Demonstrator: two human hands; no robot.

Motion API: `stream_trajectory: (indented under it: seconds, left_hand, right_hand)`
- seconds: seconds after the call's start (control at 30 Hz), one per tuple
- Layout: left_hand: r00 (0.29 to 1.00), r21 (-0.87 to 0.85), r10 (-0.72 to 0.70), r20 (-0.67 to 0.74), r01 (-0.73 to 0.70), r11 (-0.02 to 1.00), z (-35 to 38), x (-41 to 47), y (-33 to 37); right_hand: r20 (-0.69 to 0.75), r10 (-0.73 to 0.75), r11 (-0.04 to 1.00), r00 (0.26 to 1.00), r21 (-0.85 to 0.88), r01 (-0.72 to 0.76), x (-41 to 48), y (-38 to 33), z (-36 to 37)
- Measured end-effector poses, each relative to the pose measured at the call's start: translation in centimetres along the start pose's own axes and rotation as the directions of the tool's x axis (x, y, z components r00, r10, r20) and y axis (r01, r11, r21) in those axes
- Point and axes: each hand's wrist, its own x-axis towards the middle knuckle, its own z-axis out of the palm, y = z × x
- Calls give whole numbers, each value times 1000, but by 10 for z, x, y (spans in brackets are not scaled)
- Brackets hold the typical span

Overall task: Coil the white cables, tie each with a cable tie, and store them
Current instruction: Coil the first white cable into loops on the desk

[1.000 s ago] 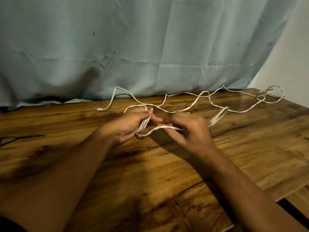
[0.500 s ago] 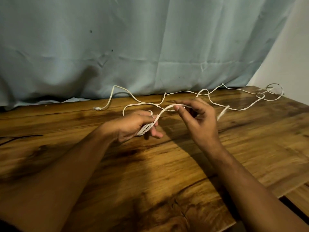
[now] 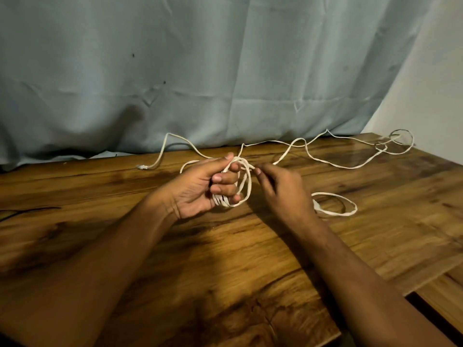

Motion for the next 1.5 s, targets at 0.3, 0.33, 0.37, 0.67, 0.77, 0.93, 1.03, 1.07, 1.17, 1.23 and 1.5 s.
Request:
stream_trajectory:
  seconds: [0.3,0.33,0.37,0.67,0.77,0.93,1.03,1.07,1.17,1.23,1.5]
  left_hand:
    - [979,-64,90,-181,-103,993,-17,0,10]
    - [971,-68,108,-215,-125,990,-20,0,13]
    - [961,-62,125,-245,-145,987,-22,-1,15]
    - [851,-38,197,-487,-245,969,-49,1,17]
    - [838,7,187,-512,-213,977,-48,2,15]
    - [826,186,236,-512,-161,969,-43,5,7]
    - [857,276,241,-455,-121,953,-40,6,1]
    - [869,318,238,-435,-100,943,-40,6,-2]
    - [918,460,183,-352,0,888,-34,6,-10]
    - [932,574,164,-325,56,817,-28,4,-11]
    - [967,698,146,-207,42,715,-9,-1,0]
  right_hand:
    - [373,-133,920,918,-299,255,-8,-19,2]
    - [393,-155,913,906,-293,284,-9,-20,2]
    - [412,-179,909,894,-277,310,-10,-22,1]
    - [359,-515,805,778,-109,583,-18,-40,0]
    - [265,-588,775,764,-86,626,-22,-48,-1]
    - [147,-565,813,812,-68,578,-21,-48,-6]
    - [58,-514,854,856,-55,517,-20,-43,-10]
    - [8,-502,865,865,-24,502,-19,-41,-12]
    - [-164,-482,873,861,-3,488,-13,-35,-17]
    - [-239,-442,892,864,-18,452,-9,-26,-17]
    - [-408,-183,945,895,179,275,-3,-14,-22]
